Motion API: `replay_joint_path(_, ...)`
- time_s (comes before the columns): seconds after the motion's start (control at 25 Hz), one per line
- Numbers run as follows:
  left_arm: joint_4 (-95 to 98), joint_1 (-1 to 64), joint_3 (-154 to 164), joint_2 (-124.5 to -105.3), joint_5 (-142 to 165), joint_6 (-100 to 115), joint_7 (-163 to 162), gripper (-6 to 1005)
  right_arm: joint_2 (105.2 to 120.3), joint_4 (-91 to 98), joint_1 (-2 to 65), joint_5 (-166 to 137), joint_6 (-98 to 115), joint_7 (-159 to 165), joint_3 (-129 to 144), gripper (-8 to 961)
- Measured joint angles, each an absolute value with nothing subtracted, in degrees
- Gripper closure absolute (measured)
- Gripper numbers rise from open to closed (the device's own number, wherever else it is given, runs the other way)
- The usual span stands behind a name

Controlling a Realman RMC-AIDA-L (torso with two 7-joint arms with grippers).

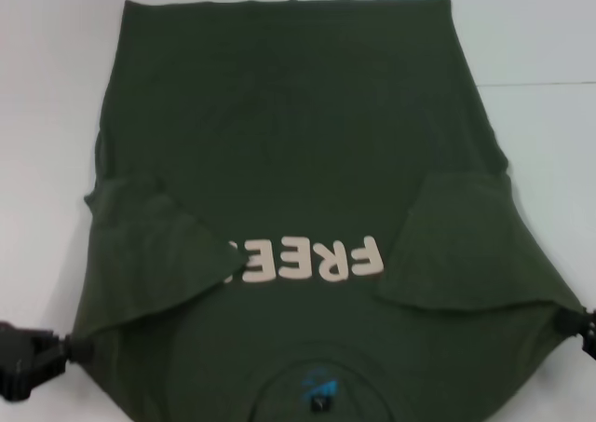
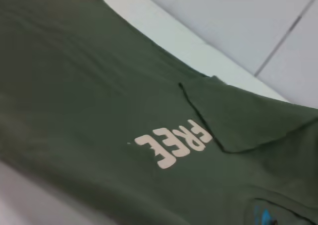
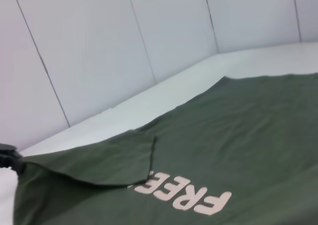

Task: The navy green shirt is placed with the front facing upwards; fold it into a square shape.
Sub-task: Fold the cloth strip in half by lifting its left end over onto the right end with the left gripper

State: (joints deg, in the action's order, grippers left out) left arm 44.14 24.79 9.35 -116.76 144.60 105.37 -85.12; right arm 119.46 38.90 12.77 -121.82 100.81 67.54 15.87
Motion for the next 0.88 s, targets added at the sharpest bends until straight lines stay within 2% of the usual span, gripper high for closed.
replay_joint_path(0.36, 46.14, 20.63, 3.34, -116.91, 144.77, 111.85, -79.55, 968, 119.47, 34.98, 8.5, -121.73, 104.19, 58.46, 11.67, 918)
replay_joint_path(0.56, 43.93, 21.25, 0.97, -116.51, 143.99, 108.41, -79.37, 968, 118.6, 32.84, 10.4, -121.64, 104.4, 56.8, 9.77, 918)
replay_joint_path(0.88, 41.54, 20.78, -3.84, -116.01, 140.7, 106.78, -78.23, 968, 118.46, 32.08, 12.6, -121.5, 103.65, 56.59, 4.39, 919)
